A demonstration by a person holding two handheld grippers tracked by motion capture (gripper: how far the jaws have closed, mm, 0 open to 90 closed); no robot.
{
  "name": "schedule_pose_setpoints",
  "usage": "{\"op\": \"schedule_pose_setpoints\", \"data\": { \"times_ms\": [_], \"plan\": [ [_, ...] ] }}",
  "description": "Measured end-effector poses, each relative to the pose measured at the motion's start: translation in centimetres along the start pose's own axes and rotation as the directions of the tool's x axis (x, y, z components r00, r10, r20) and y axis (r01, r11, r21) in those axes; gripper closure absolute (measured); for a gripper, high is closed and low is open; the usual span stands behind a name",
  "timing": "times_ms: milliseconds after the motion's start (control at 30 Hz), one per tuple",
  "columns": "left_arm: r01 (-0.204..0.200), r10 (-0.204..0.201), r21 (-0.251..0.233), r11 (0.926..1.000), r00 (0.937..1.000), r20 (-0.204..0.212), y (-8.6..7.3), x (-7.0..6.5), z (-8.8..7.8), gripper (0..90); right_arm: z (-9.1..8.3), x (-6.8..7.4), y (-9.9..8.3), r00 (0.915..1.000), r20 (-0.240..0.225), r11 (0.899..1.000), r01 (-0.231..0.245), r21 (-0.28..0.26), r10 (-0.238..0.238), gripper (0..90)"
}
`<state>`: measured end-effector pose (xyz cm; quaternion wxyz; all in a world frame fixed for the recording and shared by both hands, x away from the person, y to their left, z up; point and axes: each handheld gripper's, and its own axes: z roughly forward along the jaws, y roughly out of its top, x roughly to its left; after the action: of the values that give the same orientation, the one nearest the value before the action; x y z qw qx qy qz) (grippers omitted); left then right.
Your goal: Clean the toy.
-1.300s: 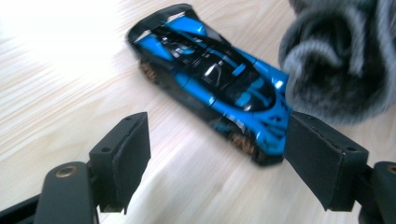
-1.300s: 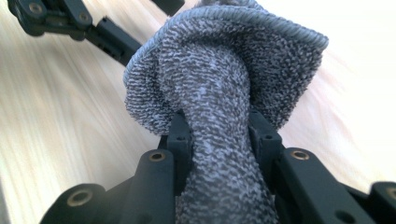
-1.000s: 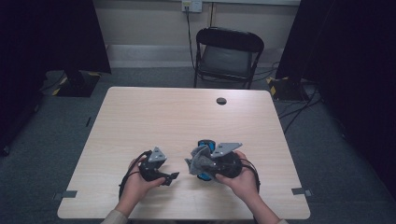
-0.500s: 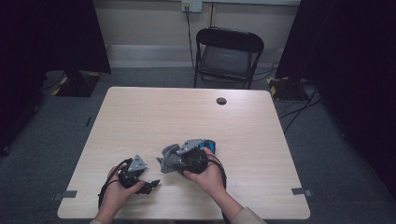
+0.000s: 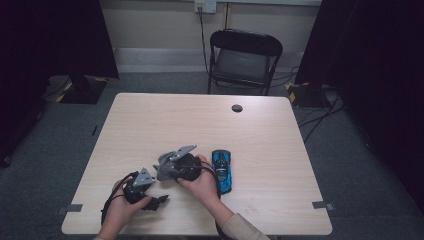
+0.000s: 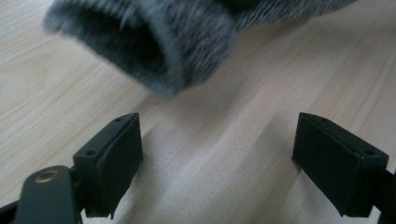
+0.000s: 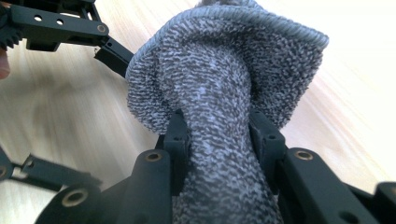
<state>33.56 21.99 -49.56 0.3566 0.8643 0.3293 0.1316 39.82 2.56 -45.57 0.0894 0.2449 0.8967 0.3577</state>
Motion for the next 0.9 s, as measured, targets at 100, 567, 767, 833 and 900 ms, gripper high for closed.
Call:
{"op": "schedule_pose_setpoints", "data": {
  "times_ms": [100, 567, 767, 833, 900],
  "plan": [
    [-0.002, 0.002, -0.004, 1.0, 1.0, 0.0, 0.0, 0.0, 0.0, 15.1, 0.8, 0.4, 0.2, 0.9999, -0.002, 1.0, 0.012, 0.009, -0.012, 65.0],
    [0.006, -0.006, -0.007, 1.0, 1.0, 0.002, -0.1, -0.1, 0.0, 15.0, 2.1, 0.9, 0.5, 0.999, 0.007, 0.999, 0.044, 0.023, -0.045, 51.9],
    [0.006, -0.006, -0.007, 1.0, 1.0, 0.001, -0.1, -0.1, 0.0, 15.0, 1.5, 0.7, 0.2, 0.9997, 0.001, 0.999, 0.026, 0.024, -0.026, 35.9],
    [0.006, -0.006, -0.006, 1.0, 1.0, 0.002, -0.1, 0.0, 0.0, 15.0, 1.1, 0.8, 0.1, 0.9995, 0.007, 0.999, 0.03, 0.022, -0.03, 32.6],
    [0.005, -0.005, -0.006, 1.0, 1.0, 0.002, -0.1, 0.0, 0.0, 15.0, 0.6, 0.8, 0.1, 0.9994, 0.009, 0.999, 0.035, 0.023, -0.035, 30.3]
  ]
}}
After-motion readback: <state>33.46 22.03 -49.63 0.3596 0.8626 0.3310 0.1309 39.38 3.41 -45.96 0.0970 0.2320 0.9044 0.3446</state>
